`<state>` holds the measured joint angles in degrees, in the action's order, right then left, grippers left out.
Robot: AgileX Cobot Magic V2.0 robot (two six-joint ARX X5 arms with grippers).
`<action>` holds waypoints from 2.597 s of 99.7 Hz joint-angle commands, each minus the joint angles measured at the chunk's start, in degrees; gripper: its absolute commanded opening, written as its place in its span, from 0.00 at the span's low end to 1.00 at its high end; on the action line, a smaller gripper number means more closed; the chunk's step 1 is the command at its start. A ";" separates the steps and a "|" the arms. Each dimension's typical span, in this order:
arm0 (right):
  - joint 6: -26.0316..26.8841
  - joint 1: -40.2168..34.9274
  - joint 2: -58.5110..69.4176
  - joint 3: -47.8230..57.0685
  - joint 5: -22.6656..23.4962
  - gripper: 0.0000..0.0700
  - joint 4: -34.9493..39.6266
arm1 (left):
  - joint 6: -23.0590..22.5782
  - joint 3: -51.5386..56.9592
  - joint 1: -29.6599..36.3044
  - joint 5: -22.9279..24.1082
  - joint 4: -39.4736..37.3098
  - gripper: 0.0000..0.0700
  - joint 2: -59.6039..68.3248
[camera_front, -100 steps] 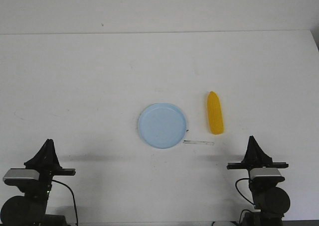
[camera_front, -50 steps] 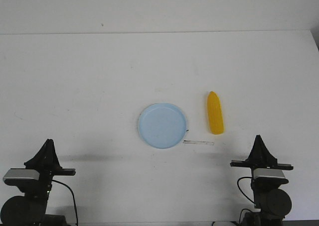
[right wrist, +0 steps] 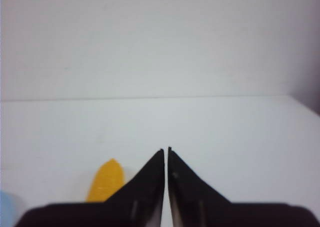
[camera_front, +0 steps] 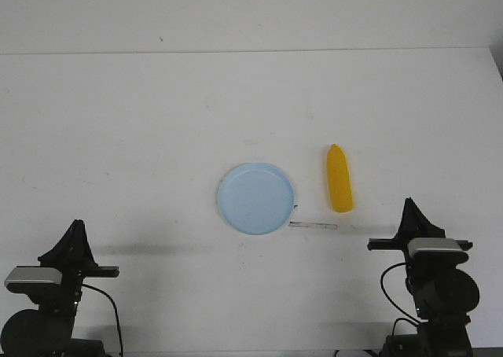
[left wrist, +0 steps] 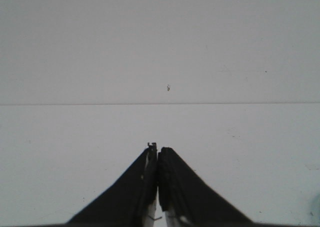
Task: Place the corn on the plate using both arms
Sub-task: 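Reach the right gripper to the yellow corn and grasp it, then lift the corn with the right gripper and move it over the plate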
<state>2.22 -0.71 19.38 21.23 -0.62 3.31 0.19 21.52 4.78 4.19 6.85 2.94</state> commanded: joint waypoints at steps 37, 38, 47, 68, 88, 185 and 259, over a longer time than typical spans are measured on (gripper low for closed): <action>0.96 -3.91 27.56 13.38 2.82 0.01 -3.32 | 0.52 0.48 0.07 -0.09 -0.85 0.00 -0.02; 0.96 -4.02 28.04 13.57 2.58 0.01 -3.32 | 0.52 0.48 0.07 -0.09 -0.85 0.00 -0.02; 0.98 -5.75 32.30 15.61 0.79 0.01 -3.13 | 0.52 0.48 0.07 -0.09 -0.85 0.00 -0.02; 1.29 -9.03 43.28 25.66 -3.96 0.01 10.43 | 0.52 0.48 0.07 -0.09 -0.85 0.00 -0.02; 7.67 -10.67 53.86 37.92 -3.74 0.01 22.73 | 0.52 0.48 0.07 -0.09 -0.85 0.00 -0.02; 12.26 -10.69 83.38 61.20 0.20 0.78 46.66 | 0.52 0.48 0.07 -0.09 -0.85 0.00 -0.02; 11.41 -10.60 86.40 61.26 0.20 0.41 46.51 | 0.52 0.48 0.07 -0.09 -0.85 0.00 -0.02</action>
<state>14.50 -11.16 104.84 81.30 -0.34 49.95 0.19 21.52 4.78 4.19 6.85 2.94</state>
